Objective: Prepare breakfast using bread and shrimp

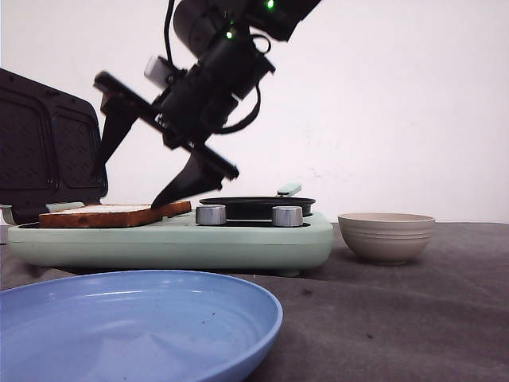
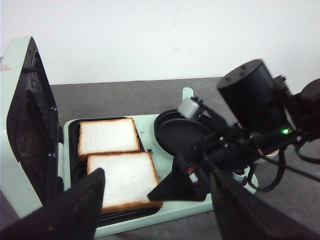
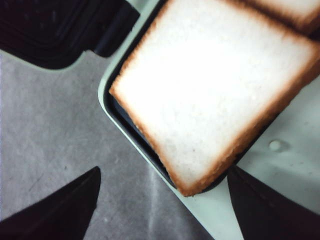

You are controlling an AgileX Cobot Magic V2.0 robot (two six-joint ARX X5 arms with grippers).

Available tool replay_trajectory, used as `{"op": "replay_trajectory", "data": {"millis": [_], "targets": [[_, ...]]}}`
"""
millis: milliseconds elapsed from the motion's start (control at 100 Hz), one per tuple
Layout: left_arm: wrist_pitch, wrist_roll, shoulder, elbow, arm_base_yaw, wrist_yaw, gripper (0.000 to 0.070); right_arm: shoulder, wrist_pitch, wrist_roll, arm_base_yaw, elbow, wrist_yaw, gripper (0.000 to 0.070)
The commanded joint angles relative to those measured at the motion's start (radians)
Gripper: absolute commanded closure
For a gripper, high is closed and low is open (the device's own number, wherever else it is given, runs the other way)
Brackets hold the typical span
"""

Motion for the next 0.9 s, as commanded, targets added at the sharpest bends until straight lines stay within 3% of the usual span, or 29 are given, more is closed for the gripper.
{"op": "replay_trajectory", "data": {"millis": [0, 560, 720, 890], "targets": [[0.011, -0.006, 0.002, 0.005, 0.0, -0.003, 0.0352, -0.04, 0.005, -0.035, -0.001, 0.037, 0.016, 0.0191], [0.011, -0.005, 0.002, 0.005, -0.001, -0.004, 0.0352, -0.378, -0.288, -0.311, -0.099, 0.021, 0.245, 0.0192], [0.011, -0.005, 0.002, 0.005, -0.001, -0.004, 0.0351, -0.478, -0.247, -0.318, -0.107, -0.072, 0.267, 0.0192], [0.011, -0.005, 0.002, 0.005, -0.001, -0.004, 0.0352, -0.67, -0.052, -0.318, -0.109, -0.346, 0.319, 0.0234]]}}
